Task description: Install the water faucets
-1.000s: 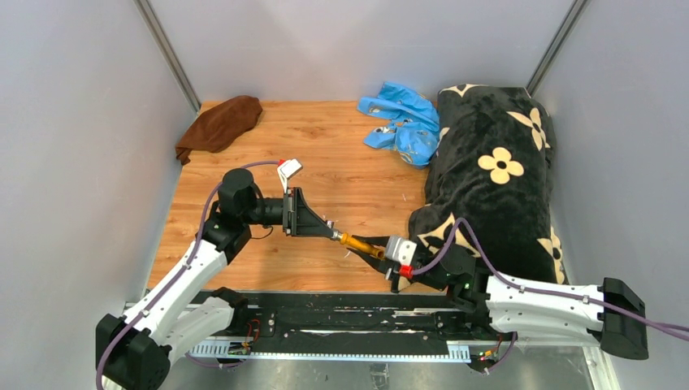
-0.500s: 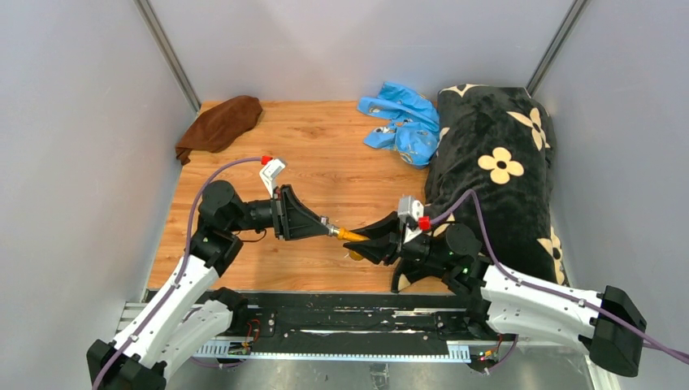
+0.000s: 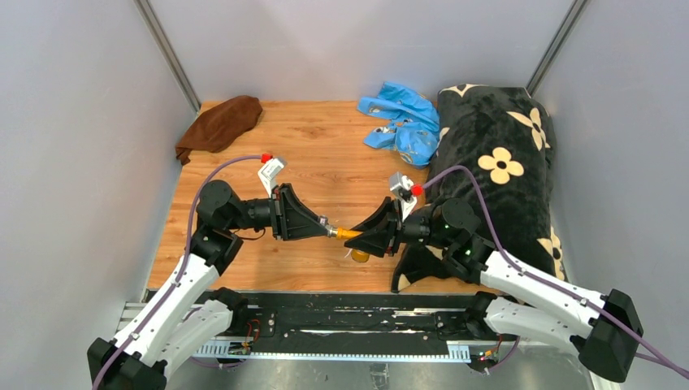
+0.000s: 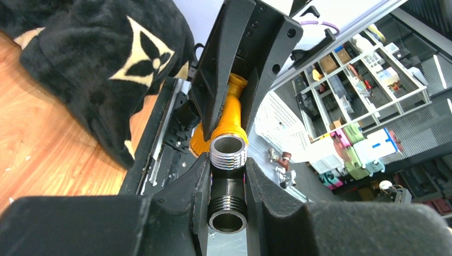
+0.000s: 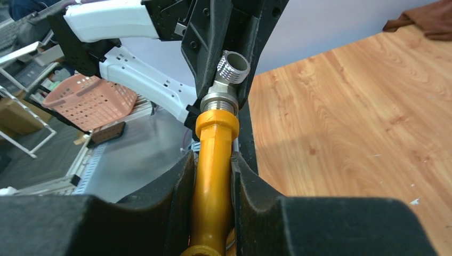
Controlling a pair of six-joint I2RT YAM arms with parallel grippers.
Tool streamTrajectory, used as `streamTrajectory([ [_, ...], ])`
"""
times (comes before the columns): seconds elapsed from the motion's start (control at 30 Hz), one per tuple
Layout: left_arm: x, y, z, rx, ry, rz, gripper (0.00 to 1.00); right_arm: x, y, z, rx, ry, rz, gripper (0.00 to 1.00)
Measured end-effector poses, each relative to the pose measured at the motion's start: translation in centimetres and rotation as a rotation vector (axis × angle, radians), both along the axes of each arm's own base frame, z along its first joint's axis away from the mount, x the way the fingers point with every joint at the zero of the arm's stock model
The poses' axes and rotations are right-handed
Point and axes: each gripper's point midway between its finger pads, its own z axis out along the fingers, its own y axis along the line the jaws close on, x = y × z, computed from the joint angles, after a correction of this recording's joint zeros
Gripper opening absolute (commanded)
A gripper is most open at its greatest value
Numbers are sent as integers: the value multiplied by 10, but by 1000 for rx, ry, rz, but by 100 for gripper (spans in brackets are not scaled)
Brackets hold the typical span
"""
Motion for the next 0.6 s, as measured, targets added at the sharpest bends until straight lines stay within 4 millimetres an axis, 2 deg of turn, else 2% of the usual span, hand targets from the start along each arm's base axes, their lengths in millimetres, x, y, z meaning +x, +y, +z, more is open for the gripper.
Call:
streamTrajectory([
  [0.17, 1, 1, 1, -3, -6, 10, 0, 3, 1, 0, 7, 105, 15, 0],
  [0.6, 12, 7, 2, -22, -85, 104, 0, 14, 12, 0, 156, 364, 107, 1],
])
